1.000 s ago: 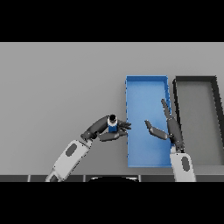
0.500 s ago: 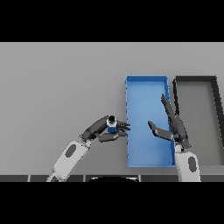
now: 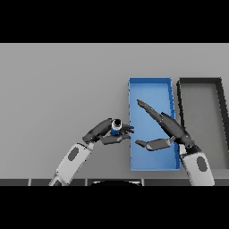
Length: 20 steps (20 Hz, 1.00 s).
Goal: Pick up the blue pipe and place it into the blue bin.
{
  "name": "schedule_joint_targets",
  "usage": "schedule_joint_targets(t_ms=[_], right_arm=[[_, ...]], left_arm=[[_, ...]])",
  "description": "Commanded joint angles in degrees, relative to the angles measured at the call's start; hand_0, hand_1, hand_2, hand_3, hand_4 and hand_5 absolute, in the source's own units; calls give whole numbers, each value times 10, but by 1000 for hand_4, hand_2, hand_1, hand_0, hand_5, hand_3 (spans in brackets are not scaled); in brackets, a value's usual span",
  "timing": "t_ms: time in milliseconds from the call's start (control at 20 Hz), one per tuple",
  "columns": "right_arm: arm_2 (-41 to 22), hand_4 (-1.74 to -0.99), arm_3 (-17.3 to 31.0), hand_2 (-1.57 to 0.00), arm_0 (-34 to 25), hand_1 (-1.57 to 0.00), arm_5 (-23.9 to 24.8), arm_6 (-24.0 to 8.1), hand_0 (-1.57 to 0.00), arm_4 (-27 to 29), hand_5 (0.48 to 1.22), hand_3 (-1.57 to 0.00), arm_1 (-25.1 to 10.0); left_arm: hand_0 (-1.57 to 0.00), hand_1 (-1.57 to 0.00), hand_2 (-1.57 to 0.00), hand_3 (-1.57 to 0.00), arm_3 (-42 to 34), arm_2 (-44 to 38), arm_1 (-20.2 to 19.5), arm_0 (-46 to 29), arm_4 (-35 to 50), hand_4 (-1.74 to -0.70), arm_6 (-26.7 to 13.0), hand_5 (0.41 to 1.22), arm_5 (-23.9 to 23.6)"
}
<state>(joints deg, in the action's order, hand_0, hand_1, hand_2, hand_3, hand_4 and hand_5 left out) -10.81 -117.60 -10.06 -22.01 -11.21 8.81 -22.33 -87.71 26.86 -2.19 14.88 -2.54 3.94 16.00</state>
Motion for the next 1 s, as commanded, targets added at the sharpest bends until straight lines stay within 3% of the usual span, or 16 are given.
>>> schedule_joint_targets(t_ms=[0,250,550,700,800,850,900,950], right_arm=[[-10,-1256,-5,-1,-10,0,-5,-17,1,7,523,1,-1],[-49,-1227,23,0,-63,1,-27,-76,1,37,528,1,23],[-92,-1192,76,1,-135,1,-57,-101,1,33,514,1,61],[-100,-1208,116,-1,-170,1,-66,-118,1,34,512,1,81],[-111,-1215,133,-54,-177,-32,-76,-111,1,28,513,-6,95],[-110,-1222,145,-130,-186,-108,-78,-111,-24,30,517,-49,102],[-110,-1255,151,-249,-197,-241,-82,-114,-166,36,519,-143,105],[-114,-1303,154,-428,-205,-437,-83,-117,-398,32,520,-307,111]], left_arm=[[-1571,-1571,-1571,-1571,4,-1,8,5,-3,-1474,-1,1221,-1],[-1571,-1571,-1571,-1571,1,-8,18,-6,-13,-1475,-4,1221,7],[-1571,-1571,-1571,-1571,2,-25,27,3,-4,-1476,-13,1221,39],[-1571,-1571,-1571,-1571,4,-28,35,-3,1,-1459,-15,1221,58],[-1571,-1571,-1571,-1571,9,-34,33,-5,-9,-1456,4,1221,62],[-1571,-1571,-1571,-1571,12,-38,39,-3,-7,-1460,0,1221,64],[-1571,-1571,-1571,-1571,12,-43,38,-2,-9,-1515,-10,1221,63],[-1571,-1571,-1541,-1304,18,-47,41,2,-5,-1560,-9,1221,64]])
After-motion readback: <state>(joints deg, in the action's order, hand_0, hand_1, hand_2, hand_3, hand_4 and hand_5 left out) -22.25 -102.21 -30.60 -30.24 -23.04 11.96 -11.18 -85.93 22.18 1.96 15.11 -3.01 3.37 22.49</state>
